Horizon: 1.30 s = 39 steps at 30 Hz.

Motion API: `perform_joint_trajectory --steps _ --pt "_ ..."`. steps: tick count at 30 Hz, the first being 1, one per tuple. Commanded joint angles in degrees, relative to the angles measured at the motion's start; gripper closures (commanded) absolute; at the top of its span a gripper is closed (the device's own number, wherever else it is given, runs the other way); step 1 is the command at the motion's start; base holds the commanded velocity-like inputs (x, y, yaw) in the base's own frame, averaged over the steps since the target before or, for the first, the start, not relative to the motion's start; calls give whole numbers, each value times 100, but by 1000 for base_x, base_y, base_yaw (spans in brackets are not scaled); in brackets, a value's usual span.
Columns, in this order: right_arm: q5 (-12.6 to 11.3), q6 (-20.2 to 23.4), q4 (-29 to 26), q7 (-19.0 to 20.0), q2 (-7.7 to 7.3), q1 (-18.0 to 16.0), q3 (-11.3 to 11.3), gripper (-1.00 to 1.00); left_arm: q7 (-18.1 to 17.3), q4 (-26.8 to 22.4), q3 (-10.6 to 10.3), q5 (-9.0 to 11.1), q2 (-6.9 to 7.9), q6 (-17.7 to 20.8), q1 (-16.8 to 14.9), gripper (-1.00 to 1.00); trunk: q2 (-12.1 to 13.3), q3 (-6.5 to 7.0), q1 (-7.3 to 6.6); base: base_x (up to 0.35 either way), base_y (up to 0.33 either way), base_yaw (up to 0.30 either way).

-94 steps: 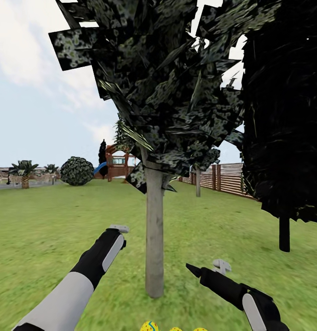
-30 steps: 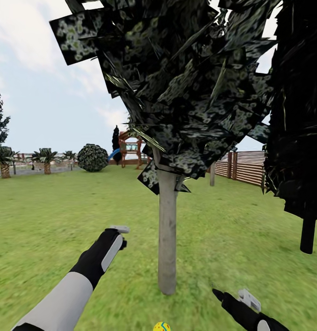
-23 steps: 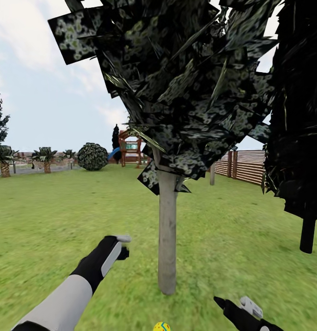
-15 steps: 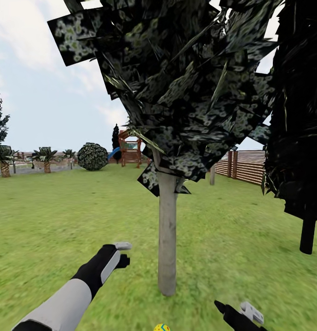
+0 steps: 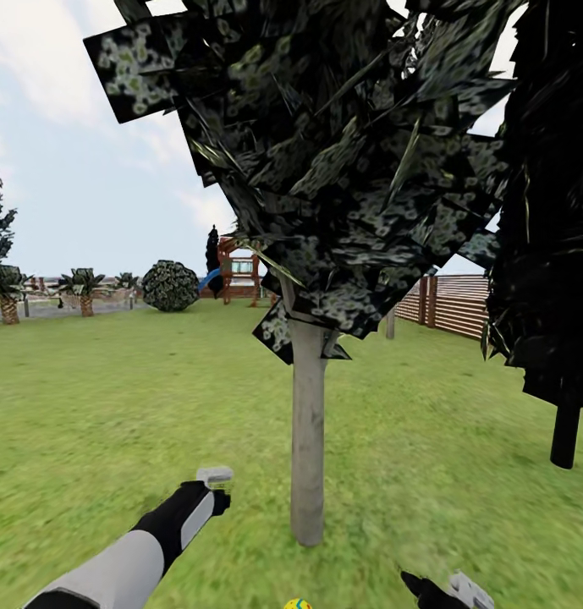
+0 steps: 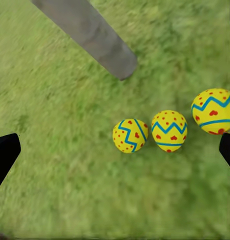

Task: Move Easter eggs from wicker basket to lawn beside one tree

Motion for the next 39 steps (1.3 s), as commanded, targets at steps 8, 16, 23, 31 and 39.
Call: perform_joint_trajectory --steps 8,16,23,31,39 --pt "-21 -90 498 7 -154 -1 -23 -100 -248 624 -61 54 13 -622 154 -100 317 63 -176 0 0 0" --pt "-13 -879 1280 -43 -168 -1 11 -100 -337 713 -68 55 18 -1148 744 -100 638 131 -352 0 0 0" --pt "-19 -1393 2109 -52 -166 -1 23 -100 -351 727 -80 46 50 -1508 1215 -100 918 190 -506 0 0 0" --pt "9 -1523 2651 -57 -135 -1 35 -100 -356 729 -96 46 79 -1844 1751 -100 1239 257 -682 0 0 0" --pt "13 -1666 3054 -74 -102 -1 55 -100 -356 867 -105 42 98 -2179 2004 -100 1560 325 -857 0 0 0"
